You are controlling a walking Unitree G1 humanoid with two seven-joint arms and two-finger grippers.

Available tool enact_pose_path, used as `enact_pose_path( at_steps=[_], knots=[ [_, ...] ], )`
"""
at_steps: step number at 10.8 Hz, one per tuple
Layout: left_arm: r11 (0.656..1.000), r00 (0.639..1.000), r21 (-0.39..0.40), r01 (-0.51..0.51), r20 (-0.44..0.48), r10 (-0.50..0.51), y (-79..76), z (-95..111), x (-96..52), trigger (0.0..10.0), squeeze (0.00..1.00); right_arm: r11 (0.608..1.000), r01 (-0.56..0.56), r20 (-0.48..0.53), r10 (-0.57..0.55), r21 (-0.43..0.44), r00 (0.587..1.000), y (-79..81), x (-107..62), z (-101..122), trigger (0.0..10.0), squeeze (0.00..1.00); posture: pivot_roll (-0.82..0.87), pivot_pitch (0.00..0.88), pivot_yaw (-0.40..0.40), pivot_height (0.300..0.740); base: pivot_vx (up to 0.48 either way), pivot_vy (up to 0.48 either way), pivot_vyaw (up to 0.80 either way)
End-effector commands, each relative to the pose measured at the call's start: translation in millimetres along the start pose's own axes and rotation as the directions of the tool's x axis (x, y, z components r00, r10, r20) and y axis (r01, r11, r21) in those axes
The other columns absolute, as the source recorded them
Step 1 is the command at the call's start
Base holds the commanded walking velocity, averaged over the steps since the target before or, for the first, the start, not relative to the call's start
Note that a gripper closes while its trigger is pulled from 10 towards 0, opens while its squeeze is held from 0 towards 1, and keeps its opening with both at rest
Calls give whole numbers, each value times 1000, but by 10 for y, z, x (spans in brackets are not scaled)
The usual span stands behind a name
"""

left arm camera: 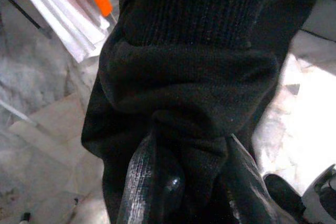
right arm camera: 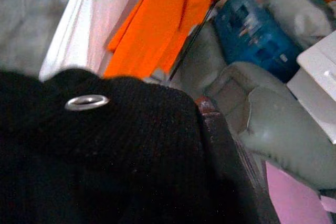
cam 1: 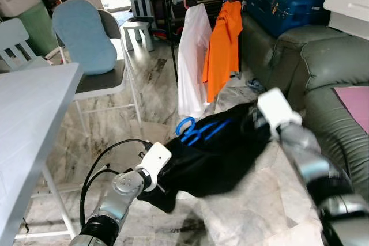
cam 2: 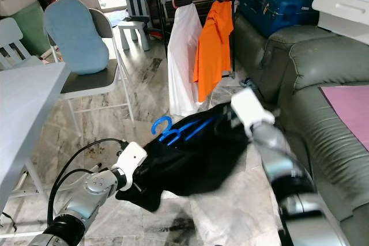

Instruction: Hang hanger

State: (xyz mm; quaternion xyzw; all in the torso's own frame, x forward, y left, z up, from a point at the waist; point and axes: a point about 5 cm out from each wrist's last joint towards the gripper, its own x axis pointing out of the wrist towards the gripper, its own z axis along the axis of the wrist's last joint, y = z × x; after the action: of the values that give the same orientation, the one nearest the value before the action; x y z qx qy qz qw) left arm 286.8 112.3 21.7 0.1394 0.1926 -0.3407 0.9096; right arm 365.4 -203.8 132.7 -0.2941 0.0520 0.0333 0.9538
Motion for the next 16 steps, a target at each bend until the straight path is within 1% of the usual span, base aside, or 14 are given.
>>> enact_pose_path(
  at_steps=[1, 3, 4, 6, 7, 8, 9, 10, 11, 12, 13, 14, 15, 16],
  knots=[
    [1000, 1000, 11, -15, -4, 15, 29, 32, -5, 0, 0, 999, -4, 78, 0, 47, 997, 37, 61, 220, 0, 0, -223, 0, 125, 740, 0, 0, 0],
    [999, 999, 6, -42, -18, 42, 53, 80, 43, 0, 0, 987, -121, 197, 98, 110, 975, 263, 84, 519, 0, 0, -222, 0, 126, 740, 0, 0, 0],
    [994, 994, -20, -108, -11, 108, 108, 148, 78, 0, 0, 969, -228, 260, 197, 96, 945, 437, 41, 646, 0, 0, -226, 0, 128, 740, 0, 0, 0],
    [983, 987, -93, -157, 15, 159, 156, 274, 138, 0, 0, 922, -386, 294, 365, 17, 884, 685, -105, 668, 0, 0, -231, 0, 130, 740, 0, 0, 0],
    [980, 986, -122, -158, 27, 163, 149, 329, 167, 0, 0, 888, -461, 303, 441, -7, 845, 812, -199, 654, 0, 0, -237, 0, 132, 740, 0, 0, 0],
    [977, 985, -142, -158, 40, 166, 132, 388, 198, 0, 0, 830, -557, 319, 536, -31, 781, 984, -328, 651, 0, 0, -239, 0, 133, 740, 0, 0, 0],
    [974, 983, -151, -168, 45, 177, 136, 409, 207, 0, 0, 804, -594, 314, 574, -36, 757, 1056, -380, 634, 0, 0, -239, 0, 133, 740, 0, 0, 0],
    [962, 973, -170, -214, 51, 225, 187, 451, 212, 0, 0, 755, -650, 274, 645, -82, 714, 1181, -483, 554, 0, 0, -240, 0, 128, 740, 0, 0, 0],
    [968, 975, -140, -207, 52, 216, 220, 454, 191, 0, 0, 804, -588, 217, 593, -93, 776, 1088, -428, 431, 0, 0, -235, 0, 125, 740, 0, 0, 0],
    [986, 988, -70, -151, 23, 153, 216, 370, 144, 0, 0, 922, -378, 176, 386, -82, 905, 733, -224, 384, 0, 0, -236, 0, 123, 740, 0, 0, 0],
    [994, 994, -20, -107, -16, 107, 228, 267, 90, 0, 0, 986, -168, 161, 166, 0, 973, 355, -81, 404, 0, 0, -236, 0, 124, 740, 0, 0, 0],
    [995, 993, 70, -73, -85, 79, 270, 101, 7, 0, 0, 999, 16, 145, -22, 41, 989, -45, 4, 430, 0, 0, -237, 0, 125, 740, 0, 0, 0],
    [993, 984, 77, -95, -143, 105, 369, -53, -89, 0, 0, 989, 130, 153, -140, 74, 978, -356, 41, 502, 0, 0, -238, 0, 126, 740, 0, 0, 0],
    [983, 969, 80, -167, -168, 178, 495, -126, -158, 0, 0, 984, 162, 159, -171, 68, 972, -460, 57, 540, 0, 0, -236, 0, 126, 740, 0, 0, 0]
  ],
)
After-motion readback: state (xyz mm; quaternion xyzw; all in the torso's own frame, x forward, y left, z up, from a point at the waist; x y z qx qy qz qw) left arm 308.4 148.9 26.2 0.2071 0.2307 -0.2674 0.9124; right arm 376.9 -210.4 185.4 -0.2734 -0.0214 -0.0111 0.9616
